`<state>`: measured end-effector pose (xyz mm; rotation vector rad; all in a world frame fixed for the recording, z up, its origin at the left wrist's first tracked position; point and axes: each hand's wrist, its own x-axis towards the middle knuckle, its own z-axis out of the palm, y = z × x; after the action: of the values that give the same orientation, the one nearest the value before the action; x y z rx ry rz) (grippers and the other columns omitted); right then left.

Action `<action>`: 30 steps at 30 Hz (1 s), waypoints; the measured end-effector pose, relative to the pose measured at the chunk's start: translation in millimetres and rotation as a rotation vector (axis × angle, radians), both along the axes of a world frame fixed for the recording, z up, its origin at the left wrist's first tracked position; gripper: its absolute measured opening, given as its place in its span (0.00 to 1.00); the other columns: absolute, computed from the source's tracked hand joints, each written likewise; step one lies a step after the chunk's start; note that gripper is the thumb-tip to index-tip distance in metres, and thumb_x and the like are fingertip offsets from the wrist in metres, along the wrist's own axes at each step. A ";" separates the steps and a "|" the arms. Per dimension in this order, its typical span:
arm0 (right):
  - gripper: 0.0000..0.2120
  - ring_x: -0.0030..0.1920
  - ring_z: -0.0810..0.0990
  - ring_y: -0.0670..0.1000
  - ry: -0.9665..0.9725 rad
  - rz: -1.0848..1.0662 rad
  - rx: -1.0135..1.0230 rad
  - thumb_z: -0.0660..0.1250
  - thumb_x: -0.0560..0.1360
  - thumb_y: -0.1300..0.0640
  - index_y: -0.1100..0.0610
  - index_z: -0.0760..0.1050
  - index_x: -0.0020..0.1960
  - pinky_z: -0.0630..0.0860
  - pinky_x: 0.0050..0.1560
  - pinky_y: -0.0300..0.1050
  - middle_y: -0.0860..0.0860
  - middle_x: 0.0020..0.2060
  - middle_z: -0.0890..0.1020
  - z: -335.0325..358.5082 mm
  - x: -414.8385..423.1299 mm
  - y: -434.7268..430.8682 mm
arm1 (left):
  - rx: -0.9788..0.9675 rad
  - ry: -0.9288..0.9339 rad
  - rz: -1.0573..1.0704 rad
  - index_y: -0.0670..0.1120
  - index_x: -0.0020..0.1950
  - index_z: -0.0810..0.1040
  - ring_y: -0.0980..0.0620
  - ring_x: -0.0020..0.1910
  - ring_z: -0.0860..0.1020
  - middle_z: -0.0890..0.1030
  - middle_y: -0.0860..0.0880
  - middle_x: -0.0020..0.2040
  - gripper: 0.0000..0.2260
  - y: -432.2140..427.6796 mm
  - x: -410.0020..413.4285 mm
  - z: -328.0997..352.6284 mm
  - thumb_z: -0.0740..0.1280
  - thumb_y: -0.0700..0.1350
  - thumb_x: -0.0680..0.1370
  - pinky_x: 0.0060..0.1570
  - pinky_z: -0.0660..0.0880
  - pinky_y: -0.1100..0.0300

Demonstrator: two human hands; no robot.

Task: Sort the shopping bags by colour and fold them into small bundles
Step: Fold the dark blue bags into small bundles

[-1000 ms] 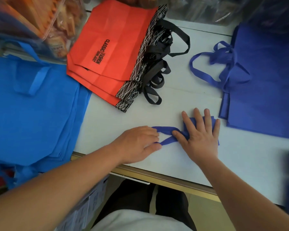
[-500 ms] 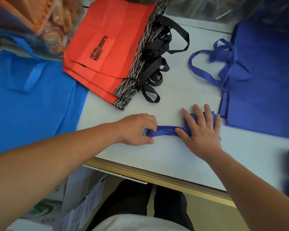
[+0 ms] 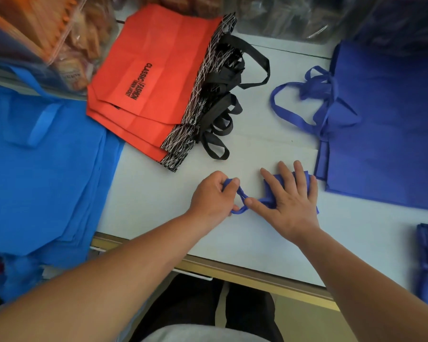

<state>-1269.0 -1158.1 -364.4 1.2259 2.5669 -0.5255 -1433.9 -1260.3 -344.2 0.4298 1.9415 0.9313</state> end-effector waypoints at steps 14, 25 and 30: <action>0.34 0.82 0.39 0.56 0.044 0.002 0.147 0.46 0.78 0.29 0.40 0.57 0.80 0.41 0.79 0.67 0.49 0.81 0.54 -14.8 2.1 -5.8 | -0.070 0.040 -0.083 0.43 0.48 0.72 0.52 0.36 0.86 0.76 0.48 0.36 0.15 2.5 5.2 -7.0 0.65 0.54 0.83 0.32 0.74 0.55; 0.27 0.82 0.46 0.60 0.093 0.231 0.143 0.41 0.84 0.41 0.43 0.63 0.79 0.44 0.78 0.70 0.52 0.81 0.59 -19.5 16.4 8.2 | -0.156 -0.040 -0.116 0.42 0.48 0.76 0.52 0.34 0.85 0.75 0.50 0.36 0.15 5.8 10.6 5.1 0.65 0.54 0.83 0.44 0.80 0.54; 0.28 0.82 0.39 0.52 0.212 0.198 -0.023 0.37 0.85 0.40 0.41 0.60 0.80 0.44 0.80 0.63 0.49 0.83 0.52 -4.9 29.7 16.7 | -0.253 -0.021 -0.033 0.45 0.42 0.74 0.48 0.32 0.86 0.75 0.49 0.33 0.14 8.3 23.2 14.1 0.64 0.53 0.82 0.44 0.78 0.52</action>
<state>-1239.3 -1141.4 -369.3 0.9392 2.8095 -0.6706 -1410.8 -1252.0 -330.2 0.3022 1.9954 0.6556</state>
